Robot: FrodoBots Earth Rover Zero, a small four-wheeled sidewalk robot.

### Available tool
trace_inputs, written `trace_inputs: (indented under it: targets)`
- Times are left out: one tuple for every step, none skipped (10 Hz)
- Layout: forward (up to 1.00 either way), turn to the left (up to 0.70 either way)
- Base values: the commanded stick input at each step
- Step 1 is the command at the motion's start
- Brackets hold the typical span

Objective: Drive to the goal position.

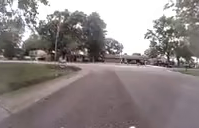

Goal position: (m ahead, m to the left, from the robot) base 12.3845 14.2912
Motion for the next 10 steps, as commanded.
trace_inputs:
  targets:
    - [0.70, 0.00]
    - [0.70, 0.00]
    - [0.70, 0.00]
    - [0.70, 0.00]
    - [0.70, 0.00]
    - [0.70, 0.00]
    - [0.70, 0.00]
    - [0.70, 0.00]
    - [0.70, 0.00]
    - [0.70, 0.00]
